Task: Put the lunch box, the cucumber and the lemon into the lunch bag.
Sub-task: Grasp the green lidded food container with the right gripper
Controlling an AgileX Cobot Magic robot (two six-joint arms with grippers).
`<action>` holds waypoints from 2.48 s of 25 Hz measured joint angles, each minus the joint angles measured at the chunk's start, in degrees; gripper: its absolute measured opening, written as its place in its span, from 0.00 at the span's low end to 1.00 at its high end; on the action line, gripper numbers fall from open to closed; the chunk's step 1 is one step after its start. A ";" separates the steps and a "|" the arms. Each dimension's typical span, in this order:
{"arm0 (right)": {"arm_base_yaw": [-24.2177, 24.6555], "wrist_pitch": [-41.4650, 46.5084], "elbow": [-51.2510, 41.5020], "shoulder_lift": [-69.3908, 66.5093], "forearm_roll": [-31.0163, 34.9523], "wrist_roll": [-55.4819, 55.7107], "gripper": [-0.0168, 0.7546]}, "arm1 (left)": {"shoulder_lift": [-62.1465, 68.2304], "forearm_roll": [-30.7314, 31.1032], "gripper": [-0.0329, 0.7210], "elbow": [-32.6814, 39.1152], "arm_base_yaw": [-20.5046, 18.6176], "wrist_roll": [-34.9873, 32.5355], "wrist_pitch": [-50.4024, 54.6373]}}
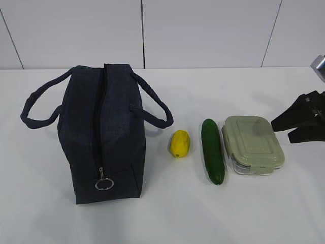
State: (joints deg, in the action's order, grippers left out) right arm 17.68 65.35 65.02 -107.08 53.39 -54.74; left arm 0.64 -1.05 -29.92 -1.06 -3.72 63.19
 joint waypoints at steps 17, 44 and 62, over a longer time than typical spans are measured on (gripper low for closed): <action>0.00 1.81 10.51 -14.08 -0.86 -3.37 0.81 | 0.00 0.00 0.38 0.00 0.00 0.00 -0.02; 0.00 3.93 12.09 -22.80 8.03 -8.98 0.81 | 0.00 0.00 0.38 0.00 0.00 0.00 -0.02; 0.04 5.53 12.45 -22.80 8.53 -8.96 0.52 | 0.00 0.00 0.38 0.00 0.00 0.00 -0.02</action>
State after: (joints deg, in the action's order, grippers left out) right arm 17.71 70.89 77.47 -129.88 61.92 -63.69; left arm 0.64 -1.05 -29.92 -1.06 -3.72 63.17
